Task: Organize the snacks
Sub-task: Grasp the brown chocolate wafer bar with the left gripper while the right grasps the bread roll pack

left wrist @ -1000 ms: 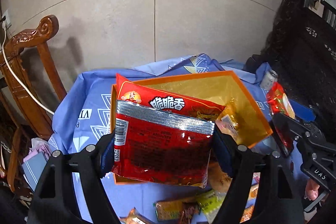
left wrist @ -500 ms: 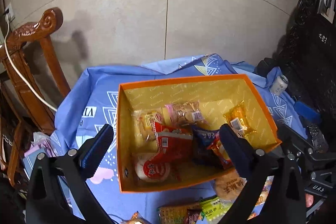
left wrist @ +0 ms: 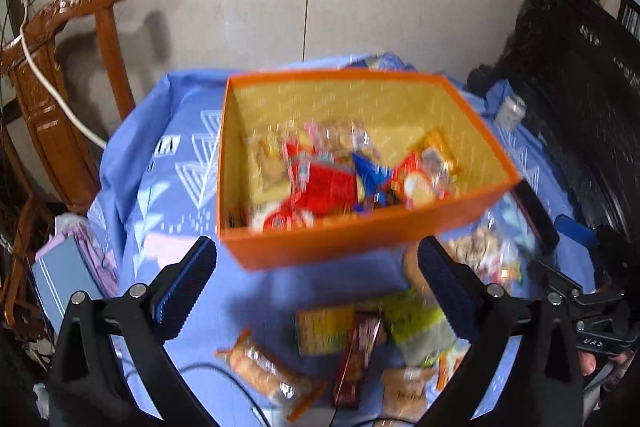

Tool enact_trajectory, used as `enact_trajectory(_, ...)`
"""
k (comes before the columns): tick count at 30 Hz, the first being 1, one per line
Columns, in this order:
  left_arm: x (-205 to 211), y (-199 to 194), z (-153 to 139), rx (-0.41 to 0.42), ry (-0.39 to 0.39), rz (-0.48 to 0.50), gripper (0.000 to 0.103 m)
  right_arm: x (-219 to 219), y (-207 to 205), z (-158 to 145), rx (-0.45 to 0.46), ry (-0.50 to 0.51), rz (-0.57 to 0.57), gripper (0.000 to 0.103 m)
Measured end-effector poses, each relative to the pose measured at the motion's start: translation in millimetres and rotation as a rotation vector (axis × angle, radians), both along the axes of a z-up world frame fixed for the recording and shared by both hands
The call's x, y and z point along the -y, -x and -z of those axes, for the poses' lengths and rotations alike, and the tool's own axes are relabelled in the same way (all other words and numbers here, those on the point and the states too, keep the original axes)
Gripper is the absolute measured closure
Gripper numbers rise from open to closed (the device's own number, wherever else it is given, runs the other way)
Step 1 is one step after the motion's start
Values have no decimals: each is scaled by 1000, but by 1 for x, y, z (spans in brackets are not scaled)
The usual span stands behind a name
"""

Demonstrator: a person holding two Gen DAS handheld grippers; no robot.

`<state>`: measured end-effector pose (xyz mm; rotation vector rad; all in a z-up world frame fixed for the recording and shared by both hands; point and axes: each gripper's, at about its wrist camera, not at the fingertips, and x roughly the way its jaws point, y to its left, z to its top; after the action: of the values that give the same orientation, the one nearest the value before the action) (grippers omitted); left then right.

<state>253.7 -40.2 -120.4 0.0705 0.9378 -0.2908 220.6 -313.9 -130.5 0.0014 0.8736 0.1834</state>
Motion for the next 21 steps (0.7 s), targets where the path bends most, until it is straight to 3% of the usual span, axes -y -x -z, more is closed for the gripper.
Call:
enact_trajectory(9,-22,41,41,-85,-41,2,4,14,36,59,-150,41,-95,20)
enact_trajectory(14,-32,56,54,-117,-59,-13,4,5,19,74,-168,133,-263,25)
enact_trajectory(21,-35,62,50,-120,-78,-27,4,-13,-11,105,-257,256,-512,33)
